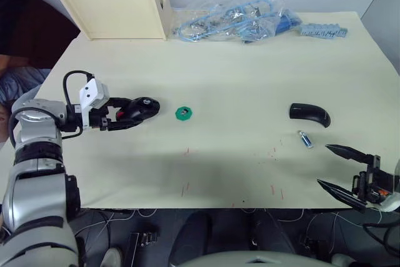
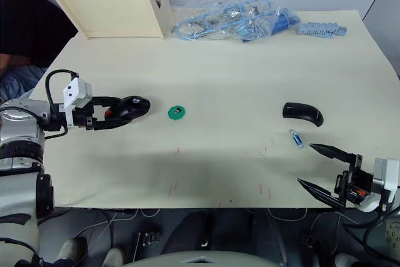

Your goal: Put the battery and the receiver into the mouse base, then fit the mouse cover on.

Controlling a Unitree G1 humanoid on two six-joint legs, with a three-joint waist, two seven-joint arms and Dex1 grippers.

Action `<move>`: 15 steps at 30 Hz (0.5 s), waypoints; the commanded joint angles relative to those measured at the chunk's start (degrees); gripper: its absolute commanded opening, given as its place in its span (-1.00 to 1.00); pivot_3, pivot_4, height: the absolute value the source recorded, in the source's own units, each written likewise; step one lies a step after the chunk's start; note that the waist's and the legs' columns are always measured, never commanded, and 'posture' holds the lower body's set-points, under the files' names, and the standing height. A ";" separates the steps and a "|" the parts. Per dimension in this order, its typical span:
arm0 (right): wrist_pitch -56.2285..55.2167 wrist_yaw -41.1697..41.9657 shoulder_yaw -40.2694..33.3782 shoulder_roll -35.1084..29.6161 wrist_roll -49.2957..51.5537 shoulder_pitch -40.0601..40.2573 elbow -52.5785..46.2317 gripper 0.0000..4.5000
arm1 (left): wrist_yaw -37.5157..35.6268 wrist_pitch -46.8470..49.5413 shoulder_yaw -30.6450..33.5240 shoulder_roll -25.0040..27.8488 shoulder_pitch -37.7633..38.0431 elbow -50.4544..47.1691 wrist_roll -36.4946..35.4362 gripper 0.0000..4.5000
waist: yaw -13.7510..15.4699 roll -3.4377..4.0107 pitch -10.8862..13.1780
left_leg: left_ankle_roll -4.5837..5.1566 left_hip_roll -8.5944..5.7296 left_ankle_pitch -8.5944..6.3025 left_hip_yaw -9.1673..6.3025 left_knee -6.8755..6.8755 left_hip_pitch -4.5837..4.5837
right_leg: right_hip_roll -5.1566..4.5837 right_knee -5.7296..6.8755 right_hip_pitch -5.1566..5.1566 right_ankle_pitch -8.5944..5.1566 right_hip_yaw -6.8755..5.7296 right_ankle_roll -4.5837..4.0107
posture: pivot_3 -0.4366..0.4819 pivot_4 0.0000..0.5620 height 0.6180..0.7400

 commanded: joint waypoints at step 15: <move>0.68 2.54 0.97 -2.17 -0.04 -5.04 3.83 1.00 | 17.41 32.10 -10.94 -5.70 17.20 -61.58 -5.05 0.32 | 0.08 0.02 -0.01 | 0.00 0.06 0.00 0.05 0.02 0.05 | 0.03 -0.01 0.04 0.04 0.08 0.01 | -0.05 -0.47 1.00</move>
